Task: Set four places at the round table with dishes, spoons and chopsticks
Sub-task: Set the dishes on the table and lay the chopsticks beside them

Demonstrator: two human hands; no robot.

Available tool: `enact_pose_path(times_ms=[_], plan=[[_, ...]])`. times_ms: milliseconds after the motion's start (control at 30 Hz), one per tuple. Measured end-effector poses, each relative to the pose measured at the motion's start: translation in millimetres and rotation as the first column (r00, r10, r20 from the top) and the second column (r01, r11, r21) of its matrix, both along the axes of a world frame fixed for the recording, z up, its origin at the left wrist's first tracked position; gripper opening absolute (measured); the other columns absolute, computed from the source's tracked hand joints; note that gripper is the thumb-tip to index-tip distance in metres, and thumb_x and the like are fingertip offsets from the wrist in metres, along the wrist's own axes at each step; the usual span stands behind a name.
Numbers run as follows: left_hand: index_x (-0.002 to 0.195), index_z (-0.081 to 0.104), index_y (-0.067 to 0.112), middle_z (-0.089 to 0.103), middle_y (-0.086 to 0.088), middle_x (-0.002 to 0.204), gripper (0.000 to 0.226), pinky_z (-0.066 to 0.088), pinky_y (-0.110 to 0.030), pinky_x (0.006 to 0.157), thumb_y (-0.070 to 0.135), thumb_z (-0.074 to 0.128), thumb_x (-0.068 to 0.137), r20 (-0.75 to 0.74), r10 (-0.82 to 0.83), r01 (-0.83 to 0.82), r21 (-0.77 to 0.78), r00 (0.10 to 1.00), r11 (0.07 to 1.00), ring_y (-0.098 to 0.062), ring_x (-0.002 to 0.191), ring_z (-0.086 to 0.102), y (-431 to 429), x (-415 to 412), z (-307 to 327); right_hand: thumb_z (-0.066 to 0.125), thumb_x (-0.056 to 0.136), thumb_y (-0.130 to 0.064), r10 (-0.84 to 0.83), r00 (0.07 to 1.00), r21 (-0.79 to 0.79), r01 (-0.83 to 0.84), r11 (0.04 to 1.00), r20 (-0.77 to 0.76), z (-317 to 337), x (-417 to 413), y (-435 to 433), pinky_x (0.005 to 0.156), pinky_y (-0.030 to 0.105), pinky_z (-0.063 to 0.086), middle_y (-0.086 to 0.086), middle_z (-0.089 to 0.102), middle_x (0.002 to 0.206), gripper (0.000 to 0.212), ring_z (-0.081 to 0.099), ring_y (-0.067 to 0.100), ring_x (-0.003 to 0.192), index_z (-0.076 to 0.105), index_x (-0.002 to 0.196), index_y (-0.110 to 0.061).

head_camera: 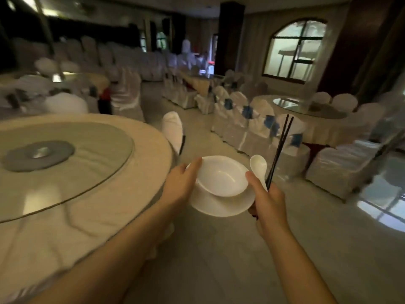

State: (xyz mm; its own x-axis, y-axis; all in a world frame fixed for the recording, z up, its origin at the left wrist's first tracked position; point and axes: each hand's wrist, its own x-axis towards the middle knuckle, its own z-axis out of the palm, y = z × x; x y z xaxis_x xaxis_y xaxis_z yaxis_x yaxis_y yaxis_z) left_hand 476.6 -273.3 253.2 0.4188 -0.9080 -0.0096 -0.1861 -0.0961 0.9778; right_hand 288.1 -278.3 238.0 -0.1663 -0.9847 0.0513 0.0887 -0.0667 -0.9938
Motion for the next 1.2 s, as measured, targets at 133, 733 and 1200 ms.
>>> enact_pose_path(times_ms=[133,733,1200], plan=[[0.111,0.062,0.023,0.065,-0.006,0.112,0.049,0.054,-0.05,0.091,0.065,0.049,0.091,-0.006,0.197,-0.196,0.01,0.98,0.98,-0.026,0.098,0.062,26.1,86.0,0.9,0.074,0.086,-0.041,0.189,0.981,0.004,-0.189,0.982,-0.036,4.5,91.6,-11.3,0.046,0.03,0.037,0.004,0.057,0.069,0.035,0.052,0.019,0.058,0.067,0.095,-0.008],[0.09,0.065,0.019,0.065,0.001,0.092,0.048,0.043,-0.035,0.067,0.064,0.049,0.091,0.005,0.601,-0.601,0.024,0.8,0.799,-0.02,0.083,0.06,170.5,468.3,-37.9,0.073,0.088,-0.041,0.649,0.758,0.072,-0.646,0.76,-0.063,-46.7,508.4,47.2,0.044,0.029,0.034,0.002,0.056,0.07,0.026,0.046,0.016,0.055,0.069,0.097,-0.017],[0.107,0.062,0.029,0.067,0.008,0.103,0.043,0.046,-0.034,0.075,0.064,0.041,0.096,0.04,0.547,-0.537,0.266,0.836,0.8,-0.013,0.094,0.062,201.9,609.0,-189.5,0.073,0.079,-0.051,0.719,0.666,0.219,-0.685,0.695,-0.198,-189.9,641.6,62.9,0.056,0.027,0.042,-0.009,0.064,0.075,0.034,0.055,0.007,0.061,0.067,0.096,-0.021]])
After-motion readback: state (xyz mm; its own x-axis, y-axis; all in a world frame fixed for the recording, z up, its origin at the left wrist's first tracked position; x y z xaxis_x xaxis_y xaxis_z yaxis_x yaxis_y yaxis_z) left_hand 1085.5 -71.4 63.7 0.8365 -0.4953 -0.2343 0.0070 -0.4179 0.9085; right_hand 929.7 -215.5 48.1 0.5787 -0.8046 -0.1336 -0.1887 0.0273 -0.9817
